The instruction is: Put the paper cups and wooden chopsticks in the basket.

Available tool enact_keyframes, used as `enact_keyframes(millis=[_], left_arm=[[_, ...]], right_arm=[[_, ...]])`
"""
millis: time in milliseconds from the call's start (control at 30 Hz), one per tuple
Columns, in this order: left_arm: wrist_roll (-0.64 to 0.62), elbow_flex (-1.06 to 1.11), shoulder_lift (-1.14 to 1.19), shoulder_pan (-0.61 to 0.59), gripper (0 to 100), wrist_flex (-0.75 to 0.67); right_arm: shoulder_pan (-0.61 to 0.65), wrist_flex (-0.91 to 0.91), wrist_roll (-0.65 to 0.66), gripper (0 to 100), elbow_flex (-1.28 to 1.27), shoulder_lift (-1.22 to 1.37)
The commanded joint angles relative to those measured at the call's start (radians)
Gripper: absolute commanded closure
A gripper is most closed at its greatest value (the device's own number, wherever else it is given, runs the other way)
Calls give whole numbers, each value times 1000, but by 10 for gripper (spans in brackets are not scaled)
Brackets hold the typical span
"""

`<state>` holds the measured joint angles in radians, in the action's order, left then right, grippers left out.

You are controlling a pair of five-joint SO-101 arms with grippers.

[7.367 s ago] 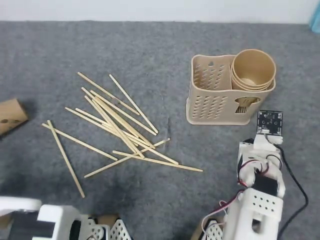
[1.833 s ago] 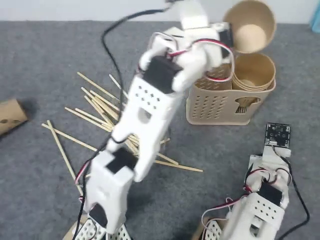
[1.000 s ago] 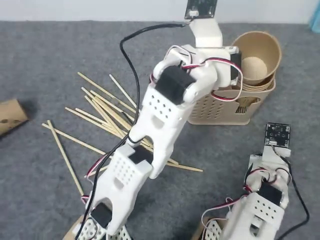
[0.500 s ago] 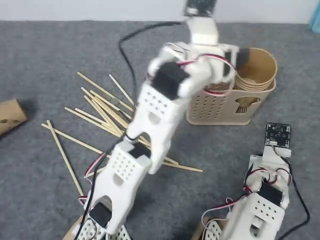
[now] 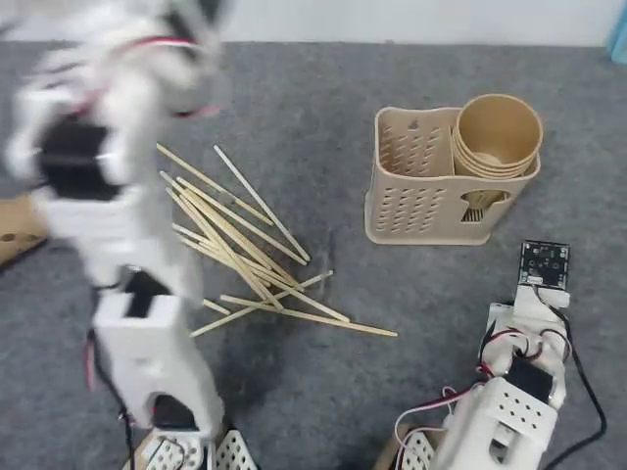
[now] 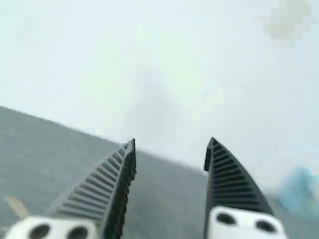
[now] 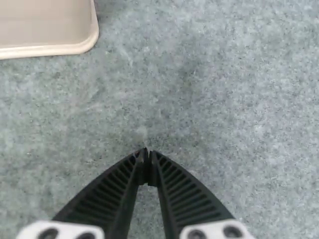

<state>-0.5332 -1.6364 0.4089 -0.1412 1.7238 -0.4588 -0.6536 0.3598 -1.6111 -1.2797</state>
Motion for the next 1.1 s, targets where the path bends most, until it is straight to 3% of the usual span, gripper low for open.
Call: enact_keyframes(millis=[0,200,533,833,1067], left_arm=[[15,-30,-78,-224,783,34],[75,35,-84,-502,783,35],[78,493,-78,-835,783,-14],[78,1049,-78,-974,783,-379],[78,1270,-78,-1007,786,-506]], right_arm=[[7,25,15,989,8,-22],[7,22,15,989,8,-22],[5,18,15,989,8,-22],[5,16,15,989,8,-22],[4,16,15,989,8,-22]])
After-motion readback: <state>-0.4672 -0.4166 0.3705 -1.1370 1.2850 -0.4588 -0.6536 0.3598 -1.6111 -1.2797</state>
